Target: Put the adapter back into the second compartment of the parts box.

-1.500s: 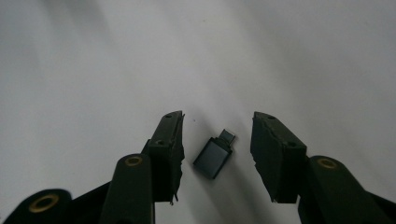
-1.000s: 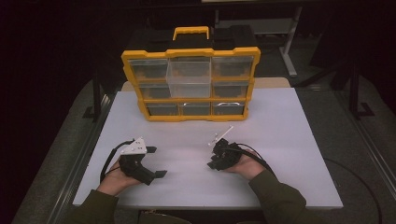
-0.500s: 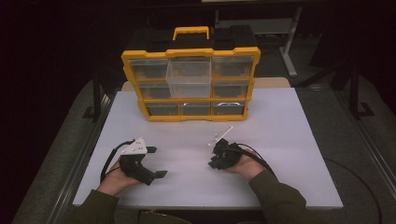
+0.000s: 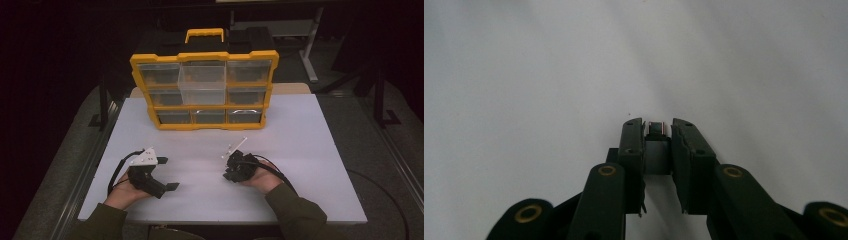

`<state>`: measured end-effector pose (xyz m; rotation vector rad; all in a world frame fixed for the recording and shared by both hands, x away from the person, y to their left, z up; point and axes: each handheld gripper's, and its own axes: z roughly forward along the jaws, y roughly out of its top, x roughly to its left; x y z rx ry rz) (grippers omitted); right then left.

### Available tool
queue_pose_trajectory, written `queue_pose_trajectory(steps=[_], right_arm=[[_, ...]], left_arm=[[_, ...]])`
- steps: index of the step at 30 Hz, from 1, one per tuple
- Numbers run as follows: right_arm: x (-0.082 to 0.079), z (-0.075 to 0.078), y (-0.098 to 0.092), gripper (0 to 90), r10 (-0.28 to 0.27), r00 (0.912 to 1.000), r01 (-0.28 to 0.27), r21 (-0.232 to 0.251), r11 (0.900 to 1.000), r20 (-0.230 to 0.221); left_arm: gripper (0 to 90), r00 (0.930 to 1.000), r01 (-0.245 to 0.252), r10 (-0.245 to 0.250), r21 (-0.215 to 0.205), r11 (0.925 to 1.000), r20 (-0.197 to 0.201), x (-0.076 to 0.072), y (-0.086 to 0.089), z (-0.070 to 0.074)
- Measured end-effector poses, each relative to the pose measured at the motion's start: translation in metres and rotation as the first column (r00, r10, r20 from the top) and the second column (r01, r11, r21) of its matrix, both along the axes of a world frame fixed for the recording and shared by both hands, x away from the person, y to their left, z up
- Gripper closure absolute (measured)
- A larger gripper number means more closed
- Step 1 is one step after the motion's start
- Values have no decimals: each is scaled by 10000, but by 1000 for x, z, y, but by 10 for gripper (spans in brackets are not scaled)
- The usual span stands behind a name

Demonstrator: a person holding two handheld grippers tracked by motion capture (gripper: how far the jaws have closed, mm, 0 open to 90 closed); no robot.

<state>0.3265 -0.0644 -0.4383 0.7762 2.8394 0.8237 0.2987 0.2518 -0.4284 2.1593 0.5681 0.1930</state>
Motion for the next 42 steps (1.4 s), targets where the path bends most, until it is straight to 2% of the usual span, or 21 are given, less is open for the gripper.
queue_pose_trajectory(steps=[15,23,29,32,42], right_arm=[[0,1,0,750,161,9998,-160,-82,9998,120],[3,4,-5,749,-58,9998,58,-30,10000,171],[5,8,-10,749,-145,9999,145,87,9999,40],[6,11,-12,749,-70,10000,70,87,9999,55],[10,27,-19,749,-2,9999,-2,268,9996,146]], left_arm=[[0,10000,-19,19,6,10000,27,-1,-1,0],[0,10000,47,-46,60,10000,-88,-1,-1,0],[0,9999,50,-49,64,10000,-142,-2,-1,0],[0,10000,72,-71,73,9999,-69,-2,-2,0],[0,9998,91,-92,-46,9999,-178,-2,-2,-1]])
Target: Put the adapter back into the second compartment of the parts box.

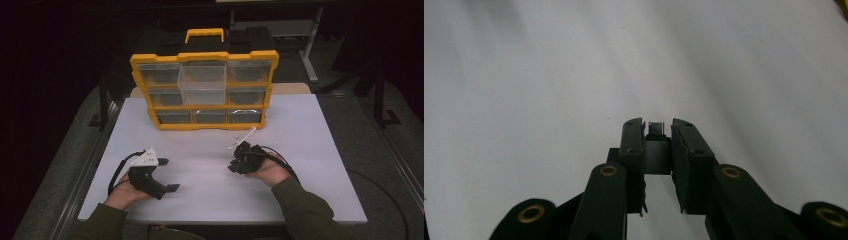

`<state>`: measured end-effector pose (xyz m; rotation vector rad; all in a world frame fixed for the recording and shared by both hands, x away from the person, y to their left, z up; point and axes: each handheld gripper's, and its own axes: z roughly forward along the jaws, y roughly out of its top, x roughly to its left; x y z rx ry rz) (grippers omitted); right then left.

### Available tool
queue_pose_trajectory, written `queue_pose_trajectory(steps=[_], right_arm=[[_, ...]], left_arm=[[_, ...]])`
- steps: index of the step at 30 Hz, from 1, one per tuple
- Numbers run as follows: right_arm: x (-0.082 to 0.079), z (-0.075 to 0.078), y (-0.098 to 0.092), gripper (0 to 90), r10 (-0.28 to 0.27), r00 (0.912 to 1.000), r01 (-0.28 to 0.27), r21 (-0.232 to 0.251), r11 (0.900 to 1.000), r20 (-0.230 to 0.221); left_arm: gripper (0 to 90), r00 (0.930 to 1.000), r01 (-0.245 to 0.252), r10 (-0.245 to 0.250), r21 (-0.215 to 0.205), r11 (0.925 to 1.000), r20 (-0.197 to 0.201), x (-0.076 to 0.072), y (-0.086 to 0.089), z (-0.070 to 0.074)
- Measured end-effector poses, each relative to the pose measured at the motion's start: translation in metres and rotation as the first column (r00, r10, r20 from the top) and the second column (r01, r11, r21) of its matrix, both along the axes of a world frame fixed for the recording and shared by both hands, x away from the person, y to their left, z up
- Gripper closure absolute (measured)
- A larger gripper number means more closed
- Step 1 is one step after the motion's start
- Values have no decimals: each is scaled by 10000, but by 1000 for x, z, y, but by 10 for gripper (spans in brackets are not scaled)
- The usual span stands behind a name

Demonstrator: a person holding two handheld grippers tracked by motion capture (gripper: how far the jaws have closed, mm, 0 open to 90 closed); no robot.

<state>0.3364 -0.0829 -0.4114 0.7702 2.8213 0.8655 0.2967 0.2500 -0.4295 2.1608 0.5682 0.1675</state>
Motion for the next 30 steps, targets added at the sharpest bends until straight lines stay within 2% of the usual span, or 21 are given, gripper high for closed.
queue_pose_trajectory(steps=[11,20,30], right_arm=[[7,21,-8,749,111,9998,-110,-99,9999,134],[14,42,-13,749,135,9999,-136,238,9996,39],[22,62,-15,749,176,9996,-185,462,9988,203]], left_arm=[[14,10000,50,-50,-9,10000,2,0,-1,-1],[0,9999,128,-128,-2,9999,-2,-1,-2,0],[0,9999,115,-114,-70,9999,115,-2,-2,0]])
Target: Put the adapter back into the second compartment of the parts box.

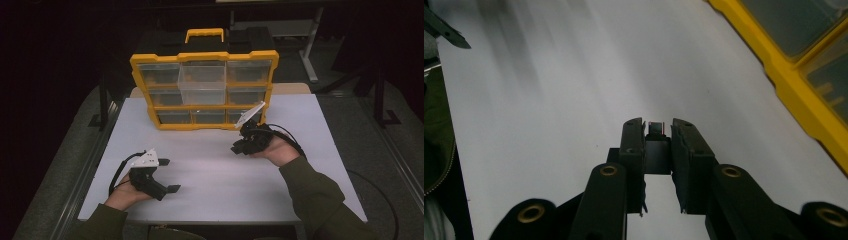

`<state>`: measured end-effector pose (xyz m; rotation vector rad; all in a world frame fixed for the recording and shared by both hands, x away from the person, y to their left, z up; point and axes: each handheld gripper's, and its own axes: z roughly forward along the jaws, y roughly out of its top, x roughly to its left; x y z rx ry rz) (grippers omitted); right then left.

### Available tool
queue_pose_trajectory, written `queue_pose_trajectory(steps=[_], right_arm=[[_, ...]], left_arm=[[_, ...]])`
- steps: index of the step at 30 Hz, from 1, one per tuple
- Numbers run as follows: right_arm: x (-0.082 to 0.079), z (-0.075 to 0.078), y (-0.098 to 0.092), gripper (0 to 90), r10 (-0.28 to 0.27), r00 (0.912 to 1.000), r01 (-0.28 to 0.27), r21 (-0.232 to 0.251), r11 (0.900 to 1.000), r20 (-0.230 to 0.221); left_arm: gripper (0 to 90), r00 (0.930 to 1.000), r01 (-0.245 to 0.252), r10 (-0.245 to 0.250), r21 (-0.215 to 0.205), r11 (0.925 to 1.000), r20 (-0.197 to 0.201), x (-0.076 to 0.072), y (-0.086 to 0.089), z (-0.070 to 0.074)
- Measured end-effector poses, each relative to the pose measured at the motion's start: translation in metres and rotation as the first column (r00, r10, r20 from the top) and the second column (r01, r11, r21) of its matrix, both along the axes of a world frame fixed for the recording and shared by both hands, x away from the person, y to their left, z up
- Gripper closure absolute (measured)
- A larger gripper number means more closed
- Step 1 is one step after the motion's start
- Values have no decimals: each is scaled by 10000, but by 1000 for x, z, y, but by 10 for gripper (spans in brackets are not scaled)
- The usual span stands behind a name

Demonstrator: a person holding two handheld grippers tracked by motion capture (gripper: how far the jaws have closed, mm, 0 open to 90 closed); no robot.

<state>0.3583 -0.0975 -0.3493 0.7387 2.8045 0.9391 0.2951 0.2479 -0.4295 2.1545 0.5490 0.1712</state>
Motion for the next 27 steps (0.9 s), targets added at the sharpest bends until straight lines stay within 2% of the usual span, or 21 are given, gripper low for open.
queue_pose_trajectory(steps=[19,27], right_arm=[[13,29,-1,749,84,9999,-87,325,9994,87],[18,44,-1,749,164,9997,-167,196,9997,194]], left_arm=[[0,10000,59,-59,2,10000,-43,0,0,0],[0,10000,65,-65,-26,10000,-63,0,-1,0]])
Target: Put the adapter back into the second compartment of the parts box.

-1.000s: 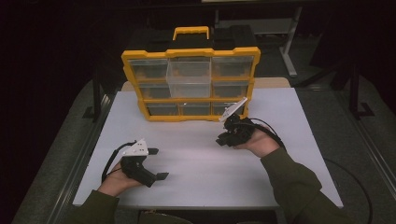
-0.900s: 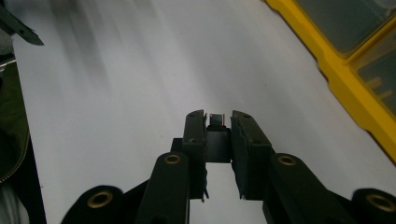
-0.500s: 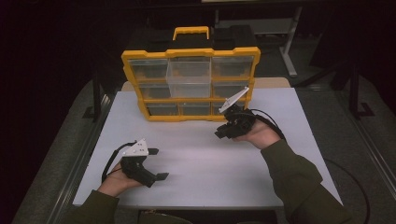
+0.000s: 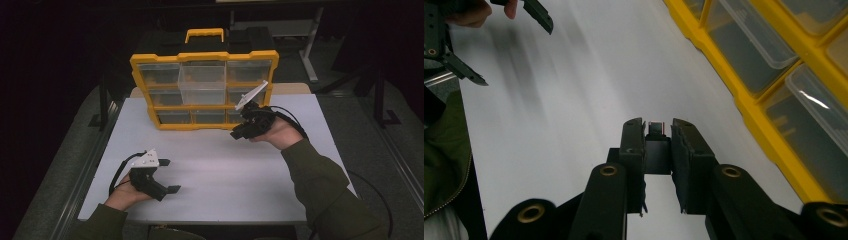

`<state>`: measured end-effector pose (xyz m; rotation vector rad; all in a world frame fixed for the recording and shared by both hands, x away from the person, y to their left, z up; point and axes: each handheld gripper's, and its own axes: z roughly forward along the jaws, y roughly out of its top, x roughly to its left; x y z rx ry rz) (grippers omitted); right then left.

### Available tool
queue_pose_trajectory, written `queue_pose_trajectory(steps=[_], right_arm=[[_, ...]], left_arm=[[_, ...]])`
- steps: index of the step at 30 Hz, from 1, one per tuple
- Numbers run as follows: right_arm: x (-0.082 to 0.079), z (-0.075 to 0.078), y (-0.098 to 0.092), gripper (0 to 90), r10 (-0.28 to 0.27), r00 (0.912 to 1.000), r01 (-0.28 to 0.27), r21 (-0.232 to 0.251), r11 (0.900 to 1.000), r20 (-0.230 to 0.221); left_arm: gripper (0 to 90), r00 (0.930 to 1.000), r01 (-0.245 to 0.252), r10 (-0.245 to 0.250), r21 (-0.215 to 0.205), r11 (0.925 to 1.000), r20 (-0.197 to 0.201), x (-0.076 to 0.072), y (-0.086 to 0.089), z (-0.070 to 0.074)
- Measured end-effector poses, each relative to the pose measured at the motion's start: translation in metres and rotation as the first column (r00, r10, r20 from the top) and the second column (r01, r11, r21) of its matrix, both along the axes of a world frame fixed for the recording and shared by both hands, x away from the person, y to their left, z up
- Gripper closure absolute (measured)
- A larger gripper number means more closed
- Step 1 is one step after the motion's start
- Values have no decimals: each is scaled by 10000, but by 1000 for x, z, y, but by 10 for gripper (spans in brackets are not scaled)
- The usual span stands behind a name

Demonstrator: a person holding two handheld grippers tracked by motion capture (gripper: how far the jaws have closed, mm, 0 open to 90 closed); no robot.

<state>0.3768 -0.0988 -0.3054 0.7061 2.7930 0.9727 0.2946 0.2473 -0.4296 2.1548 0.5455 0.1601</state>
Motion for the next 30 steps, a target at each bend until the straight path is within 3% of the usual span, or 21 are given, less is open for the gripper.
queue_pose_trajectory(steps=[12,30], right_arm=[[7,24,-1,749,-56,10000,55,-241,9997,-1],[16,70,-12,748,-102,9999,102,25,9999,133]], left_arm=[[0,10000,47,-47,-1,10000,-26,0,0,0],[0,9999,115,-115,20,9999,-88,0,-1,-1]])
